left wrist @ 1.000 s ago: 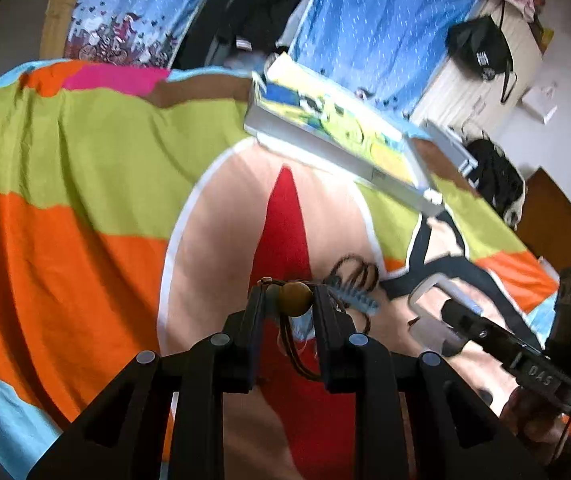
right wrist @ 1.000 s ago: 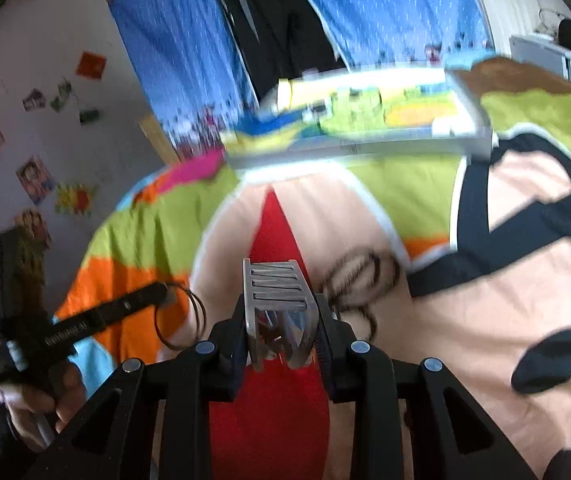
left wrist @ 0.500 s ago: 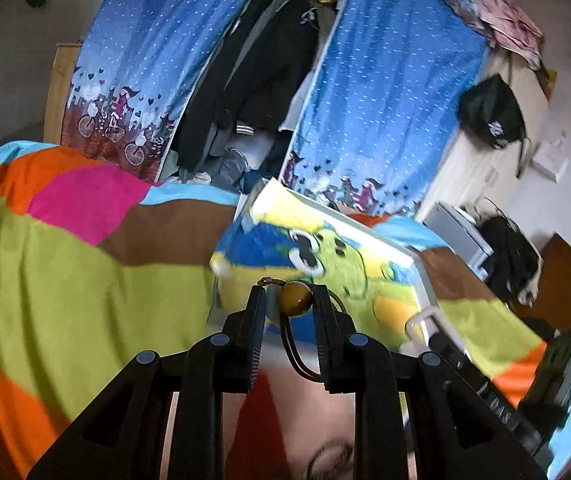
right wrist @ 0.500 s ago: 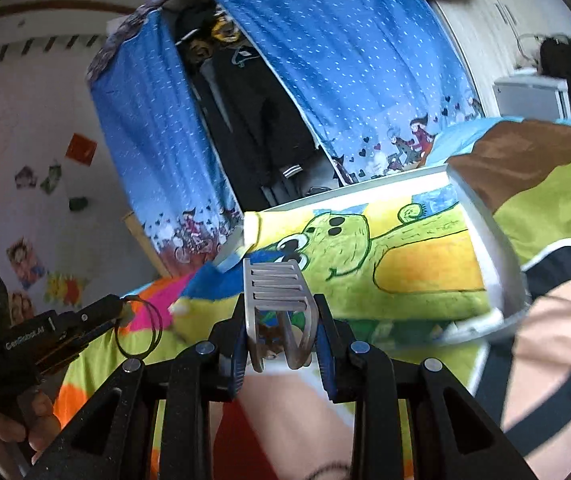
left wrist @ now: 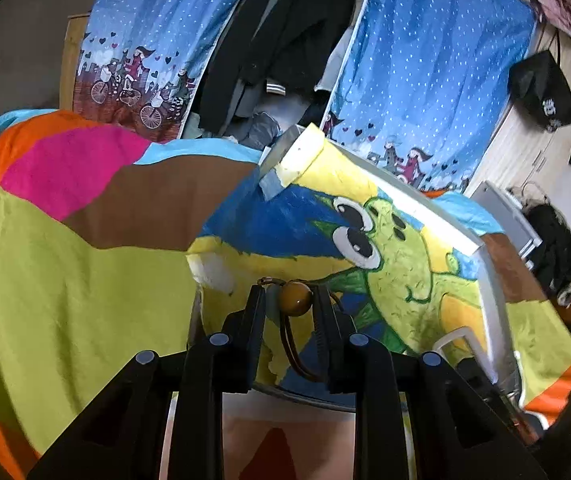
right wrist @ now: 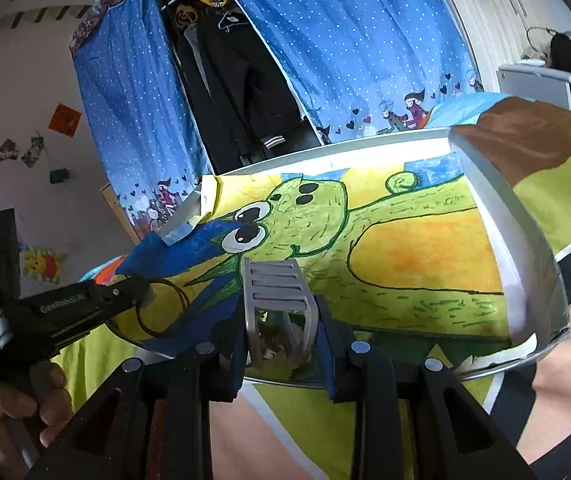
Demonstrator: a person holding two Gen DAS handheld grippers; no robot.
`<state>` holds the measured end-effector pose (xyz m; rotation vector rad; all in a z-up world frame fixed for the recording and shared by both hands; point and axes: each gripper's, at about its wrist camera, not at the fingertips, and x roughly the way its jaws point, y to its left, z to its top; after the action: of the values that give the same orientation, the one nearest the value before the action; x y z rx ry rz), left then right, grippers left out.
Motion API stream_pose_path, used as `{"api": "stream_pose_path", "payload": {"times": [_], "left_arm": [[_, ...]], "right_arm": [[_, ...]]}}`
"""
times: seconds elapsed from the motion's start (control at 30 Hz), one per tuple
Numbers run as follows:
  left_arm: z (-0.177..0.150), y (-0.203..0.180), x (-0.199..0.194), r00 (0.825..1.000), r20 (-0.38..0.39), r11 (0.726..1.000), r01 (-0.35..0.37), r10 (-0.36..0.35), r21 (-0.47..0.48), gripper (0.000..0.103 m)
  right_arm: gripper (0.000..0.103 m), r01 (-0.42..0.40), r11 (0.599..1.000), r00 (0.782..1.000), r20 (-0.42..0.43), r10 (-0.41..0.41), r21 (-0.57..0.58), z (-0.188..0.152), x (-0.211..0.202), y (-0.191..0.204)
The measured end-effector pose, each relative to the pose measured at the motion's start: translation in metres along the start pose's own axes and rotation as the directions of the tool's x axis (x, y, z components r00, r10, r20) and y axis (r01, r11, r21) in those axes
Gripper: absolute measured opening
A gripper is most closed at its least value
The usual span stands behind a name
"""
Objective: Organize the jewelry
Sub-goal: 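Carry both items into the white tray and open both tools, then move both tools back over the remaining jewelry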
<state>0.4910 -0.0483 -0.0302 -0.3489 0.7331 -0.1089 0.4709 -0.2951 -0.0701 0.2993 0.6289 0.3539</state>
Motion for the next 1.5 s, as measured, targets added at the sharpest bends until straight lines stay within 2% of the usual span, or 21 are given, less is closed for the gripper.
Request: {"api": "stream_pose_path", "payload": {"times": [0.03,0.1,0.17,0.2,0.23,0.37,0.43,0.47,0.53,0.57,0.6,0.67,0.73,0.8,1.1,1.33,1.5], "left_arm": [[-0.002,-0.002,0.000,1.000,-0.001,1.000,-0.008,0.008,0.003,0.021],[-0.005,-0.005,-0.002,1.000,-0.003,0.999,-0.027,0.027,0.019,0.021],[-0.006,-0.008,-0.007,0.999,0.002,0.999,-0.038,0.038,0.029,0.036],[-0.007,-0.009,-0.013,0.999,0.016,0.999,-0.042,0.041,0.029,0.048],[-0.008,-0.010,-0.019,0.999,0.032,0.999,-0.038,0.037,0.028,0.054],[-0.009,-0.015,-0.043,0.998,0.051,0.999,-0.038,0.036,0.035,0.061],[-0.011,-0.018,-0.057,0.997,0.061,0.998,-0.046,0.043,0.042,0.072],[-0.014,-0.019,-0.068,0.996,0.077,0.998,-0.048,0.045,0.044,0.074],[-0.017,-0.022,-0.084,0.995,0.094,0.997,-0.050,0.045,0.055,0.075],[-0.020,-0.024,-0.095,0.993,0.106,0.996,-0.057,0.050,0.064,0.075],[-0.025,-0.025,-0.106,0.991,0.121,0.995,-0.064,0.055,0.071,0.075],[-0.032,-0.026,-0.126,0.987,0.150,0.996,-0.063,0.052,0.066,0.079],[-0.044,-0.026,-0.151,0.980,0.194,0.997,-0.056,0.045,0.055,0.092],[-0.055,-0.026,-0.172,0.971,0.235,0.997,-0.051,0.037,0.052,0.096],[-0.104,-0.026,-0.238,0.961,0.277,0.995,-0.043,0.017,0.086,0.096],[-0.141,-0.014,-0.267,0.965,0.262,0.991,-0.049,0.013,0.128,0.096],[-0.165,0.000,-0.285,0.968,0.249,0.986,-0.063,0.023,0.153,0.096]], "right_arm": [[0.031,0.003,1.000,1.000,0.000,-0.003,-0.001,0.000,-0.001,0.000],[0.045,0.012,1.000,1.000,0.002,-0.012,0.005,0.002,-0.003,-0.002],[0.051,0.019,1.000,1.000,0.008,-0.020,0.009,0.003,-0.006,-0.003],[0.052,0.023,1.000,1.000,0.010,-0.023,0.008,0.004,-0.009,-0.003],[0.053,0.032,0.999,0.999,0.015,-0.032,0.004,0.005,-0.013,-0.003],[0.065,0.058,0.998,0.997,0.050,-0.058,-0.008,0.007,-0.032,-0.001],[0.072,0.066,0.998,0.994,0.084,-0.064,-0.018,0.008,-0.049,0.001],[0.077,0.068,0.997,0.993,0.097,-0.066,-0.022,0.008,-0.056,0.002],[0.080,0.073,0.997,0.990,0.126,-0.069,-0.029,0.008,-0.073,0.004],[0.084,0.075,0.997,0.988,0.140,-0.069,-0.033,0.008,-0.082,0.006],[0.094,0.077,0.996,0.985,0.155,-0.070,-0.038,0.007,-0.091,0.008],[0.103,0.078,0.996,0.977,0.200,-0.068,-0.046,0.004,-0.110,0.010],[0.103,0.072,0.996,0.973,0.224,-0.056,-0.060,0.001,-0.127,0.014],[0.103,0.077,0.994,0.968,0.244,-0.057,-0.071,-0.003,-0.142,0.017],[0.103,0.087,0.988,0.963,0.264,-0.051,-0.126,-0.049,-0.212,0.040],[0.103,0.095,0.980,0.963,0.266,-0.046,-0.174,-0.076,-0.243,0.063],[0.103,0.087,0.982,0.975,0.217,-0.049,-0.169,-0.101,-0.254,0.076]]}}
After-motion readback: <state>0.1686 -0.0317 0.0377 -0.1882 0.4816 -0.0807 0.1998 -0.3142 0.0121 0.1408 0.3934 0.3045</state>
